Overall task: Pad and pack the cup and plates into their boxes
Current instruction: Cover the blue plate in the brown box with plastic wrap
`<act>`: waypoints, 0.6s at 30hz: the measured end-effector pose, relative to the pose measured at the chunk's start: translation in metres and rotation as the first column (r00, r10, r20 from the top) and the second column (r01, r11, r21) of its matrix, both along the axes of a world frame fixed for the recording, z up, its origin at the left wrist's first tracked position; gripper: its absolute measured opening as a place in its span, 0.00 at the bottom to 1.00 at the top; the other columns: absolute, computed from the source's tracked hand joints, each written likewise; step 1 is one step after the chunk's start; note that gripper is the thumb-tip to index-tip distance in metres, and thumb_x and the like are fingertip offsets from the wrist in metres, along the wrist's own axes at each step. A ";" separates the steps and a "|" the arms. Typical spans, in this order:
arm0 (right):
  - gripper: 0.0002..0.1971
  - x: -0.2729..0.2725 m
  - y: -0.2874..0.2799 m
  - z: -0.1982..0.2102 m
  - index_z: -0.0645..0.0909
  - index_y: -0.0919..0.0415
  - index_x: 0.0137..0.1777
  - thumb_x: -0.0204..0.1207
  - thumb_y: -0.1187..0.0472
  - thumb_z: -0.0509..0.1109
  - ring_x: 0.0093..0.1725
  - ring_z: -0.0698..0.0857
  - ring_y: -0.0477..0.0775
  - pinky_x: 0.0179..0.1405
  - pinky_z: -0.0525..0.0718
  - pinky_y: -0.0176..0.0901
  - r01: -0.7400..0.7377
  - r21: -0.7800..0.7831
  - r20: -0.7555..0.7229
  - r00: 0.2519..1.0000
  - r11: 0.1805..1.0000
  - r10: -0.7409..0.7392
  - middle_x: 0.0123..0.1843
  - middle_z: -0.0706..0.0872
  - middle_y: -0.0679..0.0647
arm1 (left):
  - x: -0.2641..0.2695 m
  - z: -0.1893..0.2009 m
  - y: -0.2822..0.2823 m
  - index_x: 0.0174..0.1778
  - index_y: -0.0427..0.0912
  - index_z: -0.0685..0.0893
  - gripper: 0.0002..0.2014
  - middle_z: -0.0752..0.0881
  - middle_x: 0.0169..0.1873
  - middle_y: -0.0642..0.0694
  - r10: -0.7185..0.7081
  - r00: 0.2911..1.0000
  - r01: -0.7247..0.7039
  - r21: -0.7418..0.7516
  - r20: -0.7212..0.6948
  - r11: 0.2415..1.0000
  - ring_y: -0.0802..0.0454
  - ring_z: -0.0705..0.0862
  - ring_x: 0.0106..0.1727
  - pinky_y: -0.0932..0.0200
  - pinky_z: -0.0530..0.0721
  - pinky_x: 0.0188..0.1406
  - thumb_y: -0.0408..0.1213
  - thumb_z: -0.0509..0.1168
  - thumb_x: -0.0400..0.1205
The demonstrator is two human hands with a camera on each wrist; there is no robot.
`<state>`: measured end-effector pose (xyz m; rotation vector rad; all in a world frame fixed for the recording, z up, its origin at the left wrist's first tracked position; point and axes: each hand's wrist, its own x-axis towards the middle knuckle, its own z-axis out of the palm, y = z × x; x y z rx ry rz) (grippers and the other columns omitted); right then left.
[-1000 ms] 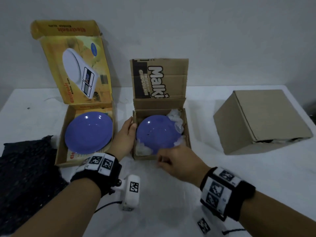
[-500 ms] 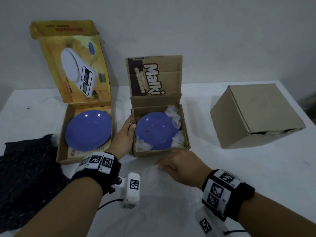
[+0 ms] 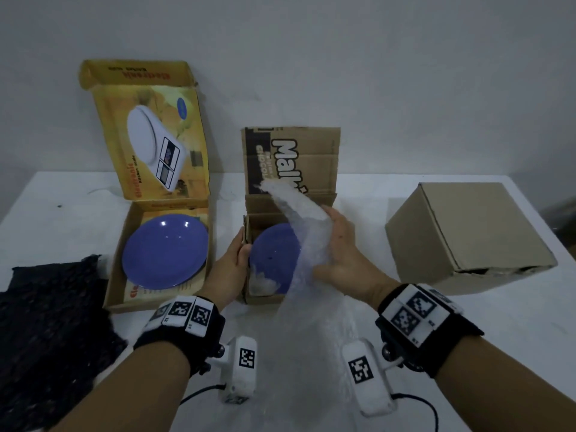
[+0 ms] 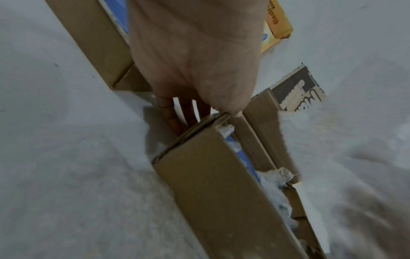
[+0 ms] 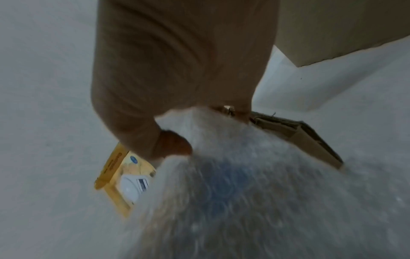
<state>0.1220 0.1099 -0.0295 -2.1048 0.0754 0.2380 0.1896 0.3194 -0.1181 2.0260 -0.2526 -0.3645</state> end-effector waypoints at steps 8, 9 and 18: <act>0.21 -0.009 0.011 -0.015 0.74 0.49 0.69 0.77 0.49 0.69 0.57 0.79 0.61 0.53 0.77 0.49 -0.472 -0.679 -0.195 0.855 0.563 0.481 0.64 0.70 0.55 | 0.002 -0.002 -0.001 0.81 0.56 0.59 0.22 0.73 0.75 0.52 0.025 0.999 -0.024 0.035 -0.031 0.999 0.50 0.72 0.74 0.49 0.67 0.77 0.46 0.47 0.88; 0.18 -0.008 0.011 -0.009 0.78 0.52 0.64 0.77 0.47 0.67 0.56 0.80 0.59 0.52 0.77 0.48 -0.433 -0.658 -0.149 0.877 0.617 0.457 0.63 0.71 0.54 | 0.003 -0.003 -0.001 0.81 0.56 0.59 0.23 0.74 0.74 0.52 0.023 0.999 -0.022 0.043 -0.036 0.999 0.50 0.72 0.74 0.48 0.68 0.76 0.48 0.47 0.88; 0.10 0.033 -0.005 0.019 0.77 0.56 0.49 0.81 0.68 0.55 0.39 0.84 0.59 0.32 0.84 0.48 0.232 -0.227 0.241 0.954 0.946 -0.176 0.42 0.83 0.60 | 0.000 0.000 -0.002 0.81 0.53 0.60 0.23 0.75 0.73 0.49 0.025 0.999 -0.024 0.037 -0.025 0.999 0.49 0.74 0.73 0.50 0.70 0.75 0.48 0.47 0.88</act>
